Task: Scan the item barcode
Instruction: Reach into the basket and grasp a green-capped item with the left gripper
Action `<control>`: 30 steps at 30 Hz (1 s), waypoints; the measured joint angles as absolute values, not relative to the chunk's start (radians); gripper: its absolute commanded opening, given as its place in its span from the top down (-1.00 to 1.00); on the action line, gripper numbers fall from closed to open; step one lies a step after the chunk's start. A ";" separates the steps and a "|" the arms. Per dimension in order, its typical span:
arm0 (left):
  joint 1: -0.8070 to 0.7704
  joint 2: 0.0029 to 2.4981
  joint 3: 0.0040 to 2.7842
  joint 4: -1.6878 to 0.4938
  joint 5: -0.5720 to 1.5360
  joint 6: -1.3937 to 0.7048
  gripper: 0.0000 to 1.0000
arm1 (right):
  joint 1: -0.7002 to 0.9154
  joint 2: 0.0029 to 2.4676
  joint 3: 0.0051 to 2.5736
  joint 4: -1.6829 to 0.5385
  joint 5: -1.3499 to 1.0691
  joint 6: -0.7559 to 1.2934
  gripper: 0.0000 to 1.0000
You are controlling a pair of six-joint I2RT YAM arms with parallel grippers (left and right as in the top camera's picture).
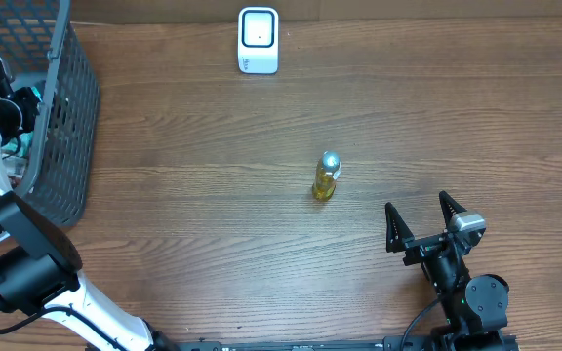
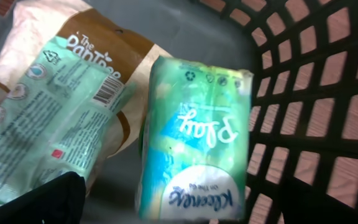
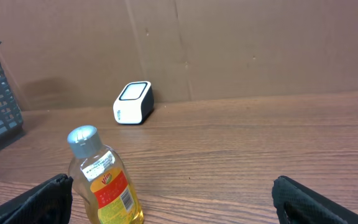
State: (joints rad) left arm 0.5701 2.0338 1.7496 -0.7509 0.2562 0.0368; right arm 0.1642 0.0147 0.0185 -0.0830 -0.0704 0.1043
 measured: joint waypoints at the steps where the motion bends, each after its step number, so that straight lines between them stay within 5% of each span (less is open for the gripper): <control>1: 0.570 2.034 1.738 -0.737 0.257 0.037 -1.00 | 0.164 0.015 0.019 -0.083 -0.071 0.104 -1.00; 30: 0.576 2.034 1.588 -0.551 0.262 0.038 -0.94 | 0.164 0.015 0.019 -0.083 -0.070 0.104 -1.00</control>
State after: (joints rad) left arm 0.5758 2.0338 1.5879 -0.5510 0.2619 0.0376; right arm 0.1642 0.0147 0.0185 -0.0830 -0.0704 0.1043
